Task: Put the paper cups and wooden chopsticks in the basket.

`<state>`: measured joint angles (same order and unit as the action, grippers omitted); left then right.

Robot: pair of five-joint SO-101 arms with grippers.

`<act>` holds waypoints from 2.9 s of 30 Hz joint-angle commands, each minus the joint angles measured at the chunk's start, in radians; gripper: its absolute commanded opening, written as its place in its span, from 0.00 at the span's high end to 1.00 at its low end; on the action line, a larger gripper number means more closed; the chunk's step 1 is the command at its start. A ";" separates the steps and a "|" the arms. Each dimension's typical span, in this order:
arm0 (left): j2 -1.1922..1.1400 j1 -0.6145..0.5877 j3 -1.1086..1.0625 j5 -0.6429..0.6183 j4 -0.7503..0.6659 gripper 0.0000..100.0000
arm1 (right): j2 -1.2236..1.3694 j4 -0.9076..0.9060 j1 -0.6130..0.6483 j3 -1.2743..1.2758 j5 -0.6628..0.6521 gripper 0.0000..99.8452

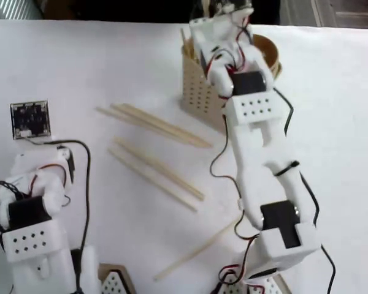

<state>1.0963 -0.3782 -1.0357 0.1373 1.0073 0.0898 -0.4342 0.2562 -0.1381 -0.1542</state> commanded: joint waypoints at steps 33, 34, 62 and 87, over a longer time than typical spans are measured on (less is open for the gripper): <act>0.013 0.154 0.180 0.330 -0.015 0.91 | -0.727 -1.069 0.071 0.256 0.006 0.98; 0.013 0.176 0.180 0.371 -0.015 0.91 | -0.754 -1.052 0.070 0.318 0.006 0.98; -1.491 0.430 1.330 0.904 0.244 0.77 | -1.339 -0.542 -0.487 1.077 0.147 0.98; -2.479 0.486 2.550 0.980 0.704 0.86 | -1.346 -0.545 -0.487 1.077 0.141 0.98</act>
<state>-1.3157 0.0928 1.4177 1.1040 1.6671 -1.2405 -0.9897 -0.2209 0.9452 -0.0130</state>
